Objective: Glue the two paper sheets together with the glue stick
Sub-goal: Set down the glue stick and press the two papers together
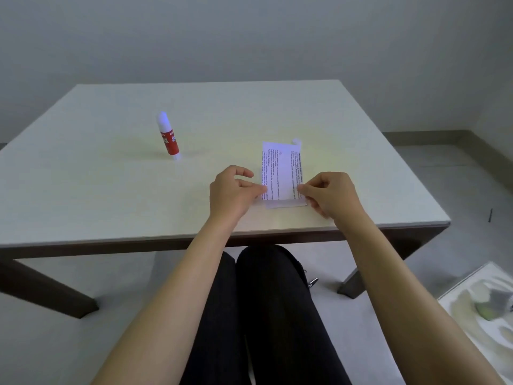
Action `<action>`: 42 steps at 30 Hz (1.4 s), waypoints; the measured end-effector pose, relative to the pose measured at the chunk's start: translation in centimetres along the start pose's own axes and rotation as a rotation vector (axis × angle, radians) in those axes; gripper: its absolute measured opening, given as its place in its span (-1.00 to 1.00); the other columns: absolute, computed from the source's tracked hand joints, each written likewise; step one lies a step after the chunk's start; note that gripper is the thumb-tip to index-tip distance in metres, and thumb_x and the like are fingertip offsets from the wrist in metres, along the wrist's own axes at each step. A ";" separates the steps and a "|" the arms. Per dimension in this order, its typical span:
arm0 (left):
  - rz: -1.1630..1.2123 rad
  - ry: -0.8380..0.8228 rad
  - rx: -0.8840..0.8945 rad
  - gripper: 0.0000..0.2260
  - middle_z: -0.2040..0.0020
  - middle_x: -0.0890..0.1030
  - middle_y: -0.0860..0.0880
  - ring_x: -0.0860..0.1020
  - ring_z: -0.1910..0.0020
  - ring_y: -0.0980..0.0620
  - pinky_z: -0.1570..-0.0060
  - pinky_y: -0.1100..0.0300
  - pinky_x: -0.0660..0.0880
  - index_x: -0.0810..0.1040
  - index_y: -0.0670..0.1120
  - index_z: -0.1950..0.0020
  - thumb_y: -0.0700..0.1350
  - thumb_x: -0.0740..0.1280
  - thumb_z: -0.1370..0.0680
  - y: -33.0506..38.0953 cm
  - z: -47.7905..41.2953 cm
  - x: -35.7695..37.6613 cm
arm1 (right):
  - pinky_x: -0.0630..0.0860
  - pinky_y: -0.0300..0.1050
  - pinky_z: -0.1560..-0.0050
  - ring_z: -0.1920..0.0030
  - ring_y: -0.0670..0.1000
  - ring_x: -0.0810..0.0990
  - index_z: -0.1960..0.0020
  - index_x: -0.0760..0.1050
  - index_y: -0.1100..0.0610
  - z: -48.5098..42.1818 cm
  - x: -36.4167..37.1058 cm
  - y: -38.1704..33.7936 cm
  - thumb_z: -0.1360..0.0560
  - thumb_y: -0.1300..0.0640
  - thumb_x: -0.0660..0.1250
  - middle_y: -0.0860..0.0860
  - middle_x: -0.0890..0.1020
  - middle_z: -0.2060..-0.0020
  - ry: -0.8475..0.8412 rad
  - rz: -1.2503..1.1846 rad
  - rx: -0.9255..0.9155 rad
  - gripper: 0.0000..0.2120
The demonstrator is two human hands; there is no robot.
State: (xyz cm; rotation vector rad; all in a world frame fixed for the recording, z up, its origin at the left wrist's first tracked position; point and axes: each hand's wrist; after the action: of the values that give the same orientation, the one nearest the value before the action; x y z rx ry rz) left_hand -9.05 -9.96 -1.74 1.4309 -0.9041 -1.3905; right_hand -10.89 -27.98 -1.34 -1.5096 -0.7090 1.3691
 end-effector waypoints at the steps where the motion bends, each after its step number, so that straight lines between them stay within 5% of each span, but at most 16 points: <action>1: -0.018 -0.007 -0.004 -0.74 0.29 0.68 0.01 0.63 0.24 0.11 0.33 0.22 0.37 0.48 0.06 0.16 -0.13 0.51 -0.30 0.0 -0.1 0.1 | 0.24 -0.36 0.65 0.70 -0.17 0.32 0.36 0.51 0.18 -0.1 0.0 0.1 -0.42 0.22 0.42 0.05 0.51 0.56 0.007 0.020 -0.002 -0.81; 9: -0.109 -0.023 -0.008 -0.69 0.33 0.63 0.05 0.56 0.24 0.14 0.36 0.22 0.33 0.46 -0.01 0.07 -0.14 0.52 -0.31 -0.1 -0.3 0.3 | 0.24 -0.45 0.65 0.69 -0.21 0.39 0.37 0.50 0.19 -0.5 0.3 0.2 -0.40 0.26 0.42 -0.01 0.51 0.55 0.011 0.166 -0.036 -0.81; 14: -0.140 -0.033 -0.017 -0.69 0.36 0.60 0.11 0.54 0.28 0.21 0.37 0.24 0.32 0.46 -0.02 0.06 -0.15 0.51 -0.30 -0.1 -0.4 0.4 | 0.28 -0.27 0.49 0.51 -0.09 0.41 0.30 0.54 0.26 -0.4 0.4 0.1 -0.40 0.27 0.40 -0.03 0.50 0.54 -0.013 0.230 -0.054 -0.88; 20: -0.188 -0.039 -0.008 -0.70 0.32 0.64 0.09 0.61 0.19 0.05 0.29 0.20 0.44 0.43 -0.02 0.09 -0.17 0.49 -0.30 -0.2 -0.5 0.6 | 0.30 -0.25 0.47 0.46 -0.05 0.43 0.24 0.55 0.33 -0.3 0.3 -0.1 -0.40 0.30 0.38 -0.03 0.49 0.51 -0.025 0.268 -0.063 -0.91; 25: -0.252 -0.030 0.004 -0.70 0.33 0.63 0.11 0.60 0.12 0.01 0.16 0.11 0.49 0.43 -0.02 0.08 -0.18 0.48 -0.30 -0.3 -0.6 0.9 | 0.35 -0.16 0.27 0.27 0.04 0.43 0.20 0.52 0.48 -0.3 0.7 -0.3 -0.36 0.36 0.32 0.34 0.64 0.24 -0.008 0.333 -0.096 -0.86; 30: -0.341 -0.028 0.074 -0.70 0.33 0.55 0.13 0.54 0.17 0.01 0.24 0.16 0.42 0.42 -0.02 0.07 -0.17 0.48 -0.32 -0.5 -0.6 1.2 | 0.32 -0.18 0.37 0.24 0.05 0.43 0.31 0.38 0.21 -0.7 0.7 -0.2 -0.38 0.33 0.34 0.13 0.55 0.34 -0.031 0.394 -0.119 -0.84; 33: -0.415 -0.061 0.179 -0.66 0.15 0.49 0.08 0.47 0.15 0.02 0.27 0.17 0.35 0.44 0.01 -0.02 -0.14 0.49 -0.34 -0.7 -0.7 1.2 | 0.32 -0.16 0.39 0.26 0.09 0.44 0.12 0.40 0.19 -0.8 0.6 -0.3 -0.39 0.30 0.37 0.07 0.50 0.32 -0.052 0.378 -0.132 -0.84; 36: -0.623 -0.162 0.331 -0.52 -0.27 0.47 0.04 0.45 -0.16 -0.02 -0.06 0.08 0.36 0.43 0.05 -0.31 -0.05 0.44 -0.41 -0.7 -1.4 0.8 | 0.39 -0.08 0.22 0.16 0.13 0.49 -0.19 0.45 0.15 -0.4 1.1 -0.3 -0.43 0.30 0.31 0.11 0.50 0.18 -0.027 0.499 -0.194 -0.66; 40: -0.789 -0.407 0.305 -0.43 -0.51 0.25 0.13 0.00 -0.55 -0.02 -0.45 -0.10 -0.08 0.27 0.10 -0.46 0.07 0.35 -0.48 -0.1 -3.2 -0.2 | 0.36 -0.07 0.12 -0.11 0.16 0.49 -0.33 0.43 0.03 0.2 1.2 -0.9 -0.48 0.24 0.27 0.06 0.43 -0.26 0.036 0.836 -0.277 -0.57; 42: -0.834 -0.496 0.276 -0.39 -0.53 0.17 0.18 -0.12 -0.55 -0.04 -0.44 -0.18 -0.25 0.22 0.10 -0.48 0.12 0.34 -0.47 0.3 -3.9 -0.5 | 0.32 0.05 -0.17 -0.35 0.18 0.33 -0.38 0.37 0.03 0.7 0.9 -1.0 -0.53 0.12 0.24 0.01 0.27 -0.48 -0.015 1.070 -0.374 -0.59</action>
State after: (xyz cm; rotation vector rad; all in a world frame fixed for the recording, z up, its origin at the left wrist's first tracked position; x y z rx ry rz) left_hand -5.20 -9.15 -1.56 1.8139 -0.8494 -2.3906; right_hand -11.19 -26.58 -0.74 -2.3407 -0.1073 2.0814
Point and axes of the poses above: each hand's wrist, its own z-axis away from the middle knuckle, its own x-axis out of the palm, y = z × x
